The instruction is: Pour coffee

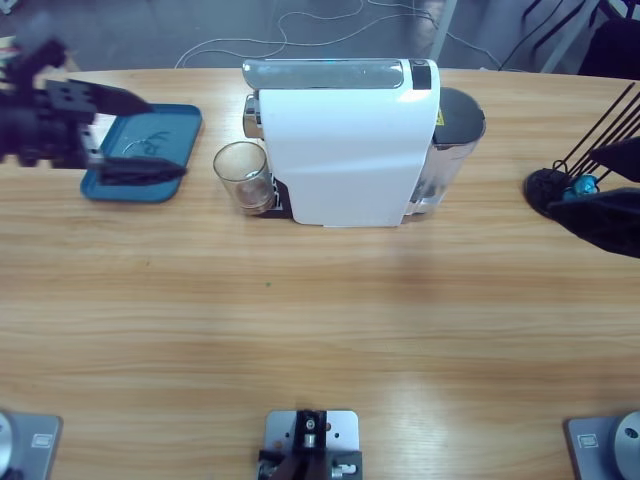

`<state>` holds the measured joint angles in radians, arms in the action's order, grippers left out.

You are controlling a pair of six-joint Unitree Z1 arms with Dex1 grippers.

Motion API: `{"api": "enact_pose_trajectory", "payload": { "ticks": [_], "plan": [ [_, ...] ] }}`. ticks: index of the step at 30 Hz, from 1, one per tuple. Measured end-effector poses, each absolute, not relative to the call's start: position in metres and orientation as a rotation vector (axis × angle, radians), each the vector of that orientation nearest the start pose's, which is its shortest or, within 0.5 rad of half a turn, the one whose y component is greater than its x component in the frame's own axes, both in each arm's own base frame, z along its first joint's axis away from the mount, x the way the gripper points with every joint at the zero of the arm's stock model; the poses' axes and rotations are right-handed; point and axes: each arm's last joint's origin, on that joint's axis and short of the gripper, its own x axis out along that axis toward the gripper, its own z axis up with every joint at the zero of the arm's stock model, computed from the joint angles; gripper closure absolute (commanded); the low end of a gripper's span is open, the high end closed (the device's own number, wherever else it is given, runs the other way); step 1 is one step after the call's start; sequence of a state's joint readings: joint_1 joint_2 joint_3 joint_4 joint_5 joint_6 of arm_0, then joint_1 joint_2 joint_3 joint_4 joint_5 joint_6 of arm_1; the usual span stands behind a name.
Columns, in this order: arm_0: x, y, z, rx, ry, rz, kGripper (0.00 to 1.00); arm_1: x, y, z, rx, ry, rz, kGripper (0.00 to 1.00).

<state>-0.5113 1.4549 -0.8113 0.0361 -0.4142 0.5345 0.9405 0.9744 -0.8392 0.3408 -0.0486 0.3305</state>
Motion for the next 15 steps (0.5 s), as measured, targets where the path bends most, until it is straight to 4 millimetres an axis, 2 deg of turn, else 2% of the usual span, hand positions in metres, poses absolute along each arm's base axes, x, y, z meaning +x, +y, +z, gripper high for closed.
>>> {"api": "enact_pose_trajectory", "payload": {
  "ticks": [7, 15],
  "plan": [
    [0.241, -0.159, 0.246, 0.529, 0.371, -1.139, 0.018, 0.08, 0.105, 0.365, 0.068, 0.573, 0.789, 0.004],
    [0.255, -0.168, 0.228, 0.518, 0.342, -1.171, 0.018, 0.079, 0.105, 0.363, 0.065, 0.578, 0.788, 0.004]
  ]
}}
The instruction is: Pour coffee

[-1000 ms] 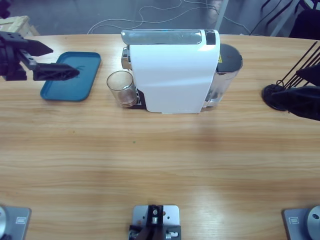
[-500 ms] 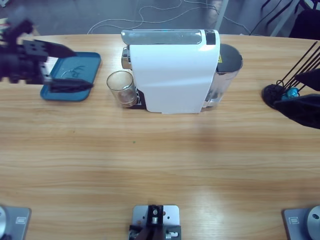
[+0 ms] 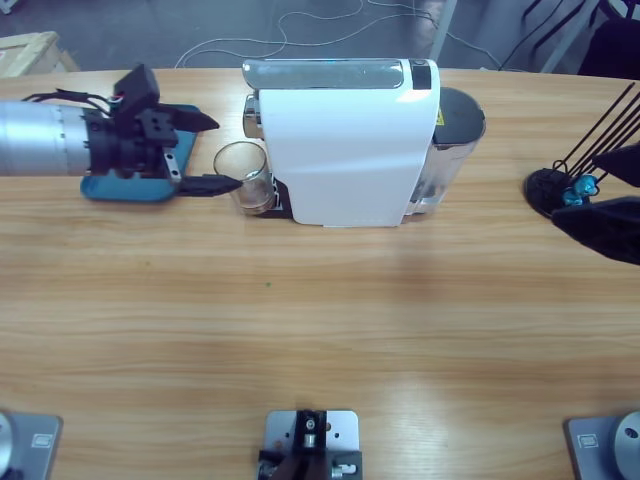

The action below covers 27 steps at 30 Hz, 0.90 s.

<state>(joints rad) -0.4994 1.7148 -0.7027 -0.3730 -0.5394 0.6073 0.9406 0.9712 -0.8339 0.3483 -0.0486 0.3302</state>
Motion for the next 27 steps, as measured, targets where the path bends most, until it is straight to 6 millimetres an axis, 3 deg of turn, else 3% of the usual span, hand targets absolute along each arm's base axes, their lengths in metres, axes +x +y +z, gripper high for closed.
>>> {"api": "enact_pose_trajectory", "payload": {
  "ticks": [17, 24, 26, 27],
  "plan": [
    [0.277, -0.18, 0.199, 0.504, 0.383, -1.199, 0.018, 0.079, 0.104, 0.354, 0.05, 0.604, 0.781, 0.004],
    [0.286, -0.186, 0.2, 0.505, 0.364, -1.195, 0.018, 0.079, 0.104, 0.353, 0.049, 0.605, 0.78, 0.004],
    [0.286, -0.186, 0.2, 0.505, 0.365, -1.196, 0.035, 0.079, 0.104, 0.353, 0.049, 0.605, 0.78, 0.009],
    [0.287, -0.186, 0.2, 0.505, 0.366, -1.196, 0.101, 0.079, 0.104, 0.353, 0.049, 0.606, 0.78, 0.009]
  ]
}}
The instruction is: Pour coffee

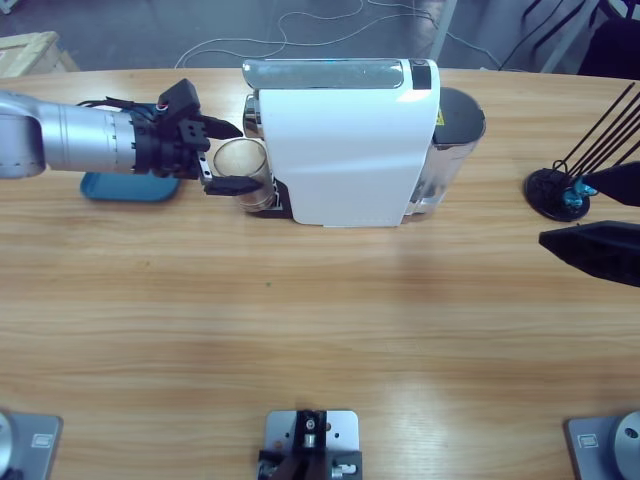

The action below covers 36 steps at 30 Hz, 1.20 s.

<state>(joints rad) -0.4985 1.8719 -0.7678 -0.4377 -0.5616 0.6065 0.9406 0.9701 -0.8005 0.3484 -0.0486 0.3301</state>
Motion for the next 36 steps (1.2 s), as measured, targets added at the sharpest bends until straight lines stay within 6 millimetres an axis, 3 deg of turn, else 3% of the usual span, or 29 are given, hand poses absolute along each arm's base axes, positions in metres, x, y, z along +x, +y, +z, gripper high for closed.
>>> {"api": "enact_pose_trajectory", "payload": {
  "ticks": [5, 9, 11, 13, 17, 18, 29, 32, 36],
  "plan": [
    [0.287, -0.186, 0.199, 0.504, 0.369, -1.196, 0.502, 0.079, 0.104, 0.352, 0.048, 0.608, 0.779, 0.009],
    [0.287, -0.186, 0.199, 0.504, 0.368, -1.197, 0.58, 0.079, 0.104, 0.352, 0.048, 0.608, 0.779, 0.009],
    [0.287, -0.186, 0.199, 0.502, 0.367, -1.201, 0.732, 0.079, 0.104, 0.352, 0.048, 0.608, 0.779, 0.009],
    [0.287, -0.186, 0.198, 0.501, 0.367, -1.203, 0.818, 0.079, 0.104, 0.352, 0.048, 0.608, 0.779, 0.009],
    [0.287, -0.187, 0.198, 0.498, 0.367, -1.206, 0.855, 0.079, 0.104, 0.352, 0.048, 0.608, 0.779, 0.009],
    [0.287, -0.187, 0.198, 0.494, 0.366, -1.206, 0.977, 0.079, 0.104, 0.352, 0.048, 0.608, 0.779, 0.009],
    [0.289, -0.185, 0.199, 0.491, 0.387, -1.126, 1.0, 0.076, 0.099, 0.355, 0.058, 0.59, 0.784, 0.009],
    [0.289, -0.17, 0.201, 0.48, 0.405, -1.072, 1.0, 0.075, 0.099, 0.355, 0.059, 0.589, 0.785, 0.009],
    [0.299, -0.132, 0.208, 0.418, 0.452, -0.872, 1.0, 0.076, 0.1, 0.355, 0.06, 0.587, 0.785, 0.009]
  ]
}}
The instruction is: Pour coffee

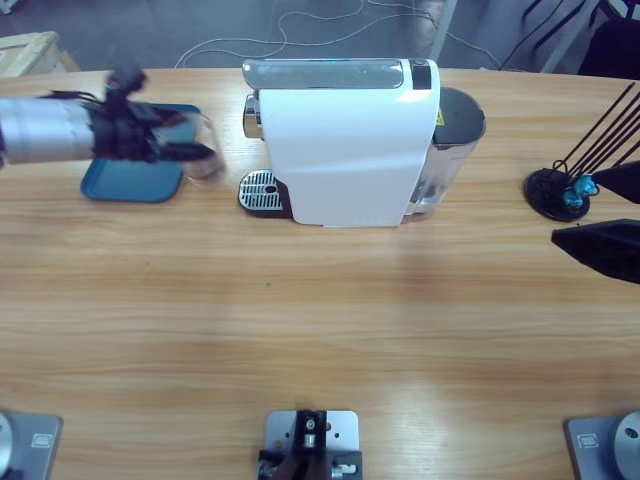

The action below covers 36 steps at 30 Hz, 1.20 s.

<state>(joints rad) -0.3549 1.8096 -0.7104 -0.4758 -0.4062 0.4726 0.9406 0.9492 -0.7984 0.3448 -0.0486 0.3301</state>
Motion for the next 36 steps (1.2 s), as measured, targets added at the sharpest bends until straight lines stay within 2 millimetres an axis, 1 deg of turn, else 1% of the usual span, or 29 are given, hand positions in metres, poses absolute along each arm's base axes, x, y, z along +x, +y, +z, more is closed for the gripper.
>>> {"api": "enact_pose_trajectory", "payload": {
  "ticks": [3, 6, 10, 12, 16, 17, 18, 19, 20, 28, 30, 32, 34, 36],
  "plan": [
    [0.312, -0.111, 0.212, 0.37, 0.462, -0.687, 1.0, 0.076, 0.101, 0.356, 0.065, 0.578, 0.788, 0.009],
    [0.32, -0.102, 0.214, 0.34, 0.454, -0.537, 1.0, 0.077, 0.101, 0.356, 0.065, 0.578, 0.788, 0.009],
    [0.331, -0.087, 0.204, 0.282, 0.507, -0.354, 1.0, 0.077, 0.101, 0.355, 0.064, 0.579, 0.787, 0.009],
    [0.337, -0.083, 0.197, 0.268, 0.528, -0.323, 1.0, 0.078, 0.102, 0.354, 0.064, 0.58, 0.787, 0.009],
    [0.345, -0.084, 0.184, 0.266, 0.553, -0.319, 1.0, 0.081, 0.106, 0.354, 0.065, 0.579, 0.787, 0.009],
    [0.347, -0.084, 0.183, 0.266, 0.549, -0.318, 0.982, 0.081, 0.107, 0.353, 0.064, 0.58, 0.787, 0.009],
    [0.349, -0.085, 0.183, 0.265, 0.545, -0.318, 0.633, 0.082, 0.109, 0.353, 0.063, 0.581, 0.787, 0.009],
    [0.35, -0.085, 0.182, 0.265, 0.542, -0.318, 0.155, 0.083, 0.11, 0.353, 0.063, 0.582, 0.786, 0.009],
    [0.351, -0.085, 0.182, 0.265, 0.539, -0.317, 0.017, 0.085, 0.112, 0.352, 0.061, 0.585, 0.786, 0.009],
    [0.353, -0.086, 0.18, 0.265, 0.536, -0.317, 0.013, 0.085, 0.113, 0.352, 0.06, 0.587, 0.785, 0.009],
    [0.348, -0.085, 0.178, 0.264, 0.548, -0.318, 0.013, 0.085, 0.113, 0.352, 0.06, 0.587, 0.785, 0.005],
    [0.338, -0.082, 0.182, 0.257, 0.548, -0.315, 0.013, 0.085, 0.113, 0.352, 0.06, 0.587, 0.785, 0.0],
    [0.324, -0.079, 0.203, 0.235, 0.499, -0.307, 0.013, 0.085, 0.113, 0.352, 0.06, 0.586, 0.785, 0.0],
    [0.306, -0.074, 0.237, 0.211, 0.416, -0.297, 0.013, 0.085, 0.112, 0.352, 0.061, 0.583, 0.784, 0.0]
  ]
}}
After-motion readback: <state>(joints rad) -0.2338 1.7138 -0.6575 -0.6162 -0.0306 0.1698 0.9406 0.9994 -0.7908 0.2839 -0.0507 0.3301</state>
